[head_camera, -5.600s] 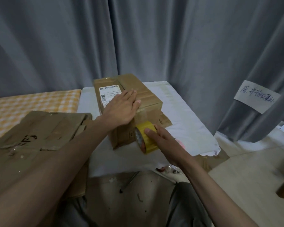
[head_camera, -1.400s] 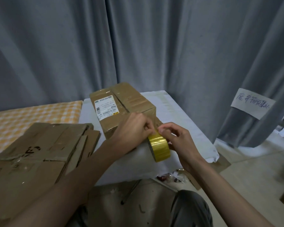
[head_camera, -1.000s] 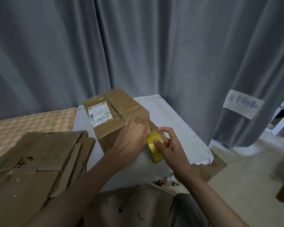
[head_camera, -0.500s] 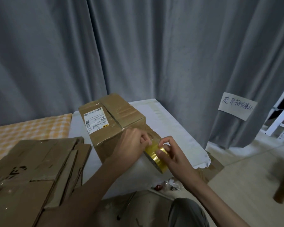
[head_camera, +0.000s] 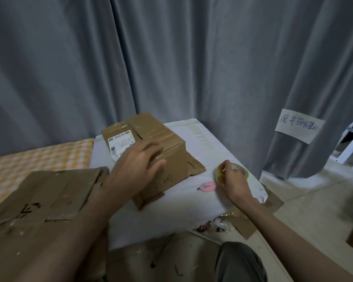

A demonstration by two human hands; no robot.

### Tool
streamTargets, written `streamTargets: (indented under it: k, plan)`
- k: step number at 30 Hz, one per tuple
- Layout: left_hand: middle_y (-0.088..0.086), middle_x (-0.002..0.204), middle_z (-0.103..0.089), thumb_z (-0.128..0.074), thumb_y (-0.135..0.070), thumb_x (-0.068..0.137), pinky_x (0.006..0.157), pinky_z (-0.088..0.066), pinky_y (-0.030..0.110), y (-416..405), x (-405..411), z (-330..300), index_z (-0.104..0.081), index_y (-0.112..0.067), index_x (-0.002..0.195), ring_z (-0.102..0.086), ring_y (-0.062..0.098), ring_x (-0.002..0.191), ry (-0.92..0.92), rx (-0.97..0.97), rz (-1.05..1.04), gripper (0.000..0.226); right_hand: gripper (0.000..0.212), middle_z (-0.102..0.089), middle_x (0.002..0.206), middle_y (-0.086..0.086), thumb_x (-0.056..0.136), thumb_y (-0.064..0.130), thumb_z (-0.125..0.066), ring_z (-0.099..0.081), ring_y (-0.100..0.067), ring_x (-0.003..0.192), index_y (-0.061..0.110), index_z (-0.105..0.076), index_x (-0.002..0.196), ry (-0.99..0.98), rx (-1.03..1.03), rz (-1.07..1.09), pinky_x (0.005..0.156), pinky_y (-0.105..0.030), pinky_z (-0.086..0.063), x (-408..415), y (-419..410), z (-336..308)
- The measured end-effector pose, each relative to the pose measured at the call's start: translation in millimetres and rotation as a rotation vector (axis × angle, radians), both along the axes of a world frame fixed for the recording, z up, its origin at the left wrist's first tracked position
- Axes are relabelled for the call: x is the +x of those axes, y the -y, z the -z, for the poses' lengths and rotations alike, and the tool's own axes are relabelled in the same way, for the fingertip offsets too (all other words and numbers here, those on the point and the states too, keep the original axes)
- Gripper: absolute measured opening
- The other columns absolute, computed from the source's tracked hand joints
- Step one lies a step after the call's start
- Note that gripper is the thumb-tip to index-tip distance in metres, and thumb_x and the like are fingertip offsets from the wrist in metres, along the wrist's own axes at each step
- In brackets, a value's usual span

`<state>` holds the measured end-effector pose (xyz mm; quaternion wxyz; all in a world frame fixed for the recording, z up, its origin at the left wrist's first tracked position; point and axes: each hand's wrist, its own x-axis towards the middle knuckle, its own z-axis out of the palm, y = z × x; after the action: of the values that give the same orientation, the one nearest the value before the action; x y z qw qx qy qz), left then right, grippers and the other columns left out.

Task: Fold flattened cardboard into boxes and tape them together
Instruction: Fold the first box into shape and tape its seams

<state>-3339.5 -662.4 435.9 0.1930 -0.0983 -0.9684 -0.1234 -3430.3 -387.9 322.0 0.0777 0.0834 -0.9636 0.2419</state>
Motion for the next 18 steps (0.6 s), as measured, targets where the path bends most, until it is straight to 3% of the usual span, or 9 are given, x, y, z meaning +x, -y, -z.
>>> streamTargets:
  k: [4, 6, 8, 11, 14, 16, 18]
  plan:
    - [-0.012, 0.161, -0.022, -0.041, -0.058, 0.095, 0.118, -0.015, 0.031, 26, 2, 18, -0.027, -0.032, 0.154, -0.019, 0.011, 0.148, 0.133, -0.026, 0.024, 0.065, 0.016, -0.06, 0.089, -0.014, 0.091, 0.008, -0.055, -0.057, -0.034, 0.084, 0.009, -0.046, 0.104, 0.053, 0.043, 0.004, 0.067, -0.041, -0.044, 0, 8, 3]
    - [-0.014, 0.16, -0.022, -0.037, -0.062, 0.095, 0.12, -0.014, 0.034, 19, 3, 28, -0.027, -0.034, 0.154, -0.017, 0.009, 0.149, 0.086, 0.037, -0.015, 0.066, 0.02, -0.059, 0.105, -0.013, 0.091, 0.015, -0.058, -0.054, -0.033, 0.099, 0.009, -0.053, 0.109, -0.059, 0.135, 0.052, 0.077, -0.04, -0.042, 0, 18, -5]
    - [-0.013, 0.156, -0.032, -0.04, -0.061, 0.095, 0.119, -0.022, 0.038, 9, 0, 34, -0.037, -0.033, 0.15, -0.025, 0.011, 0.147, -0.01, 0.065, -0.087, 0.062, 0.019, -0.056, 0.11, -0.01, 0.09, 0.014, -0.058, -0.049, -0.03, 0.103, 0.011, -0.056, 0.11, -0.172, -0.011, 0.046, 0.081, -0.04, -0.041, 6, 37, -22]
    - [-0.007, 0.144, -0.052, -0.053, -0.051, 0.095, 0.111, -0.036, 0.036, 0, -6, 41, -0.055, -0.027, 0.139, -0.045, 0.016, 0.137, -0.164, 0.058, -0.147, 0.05, 0.002, -0.06, 0.089, -0.003, 0.092, 0.014, -0.056, -0.054, -0.024, 0.087, 0.014, -0.054, 0.093, -0.197, -0.367, -0.037, 0.074, -0.04, -0.045, 18, 71, -52]
    - [-0.005, 0.134, -0.062, -0.062, -0.039, 0.094, 0.097, -0.05, 0.037, -6, -12, 44, -0.064, -0.024, 0.131, -0.055, 0.019, 0.128, -0.224, 0.021, -0.163, 0.04, 0.025, -0.059, 0.067, 0.003, 0.095, 0.03, -0.059, -0.056, -0.016, 0.069, 0.016, -0.057, 0.075, -0.051, -0.504, -0.079, 0.066, -0.033, -0.041, 26, 103, -70]
    - [-0.005, 0.133, -0.063, -0.064, -0.034, 0.094, 0.094, -0.051, 0.037, -11, -14, 44, -0.065, -0.025, 0.129, -0.056, 0.019, 0.127, -0.218, 0.026, -0.155, 0.036, 0.042, -0.062, 0.062, 0.002, 0.093, 0.045, -0.062, -0.056, -0.013, 0.065, 0.014, -0.061, 0.066, 0.067, -0.546, -0.076, 0.065, -0.03, -0.041, 29, 120, -75]
    - [-0.01, 0.136, -0.06, -0.064, -0.035, 0.093, 0.097, -0.048, 0.036, -7, -17, 42, -0.062, -0.03, 0.132, -0.052, 0.015, 0.13, -0.188, 0.049, -0.105, 0.039, 0.054, -0.067, 0.056, -0.004, 0.091, 0.057, -0.061, -0.061, -0.01, 0.058, 0.014, -0.062, 0.058, 0.161, -0.627, -0.042, 0.061, -0.019, -0.044, 29, 132, -76]
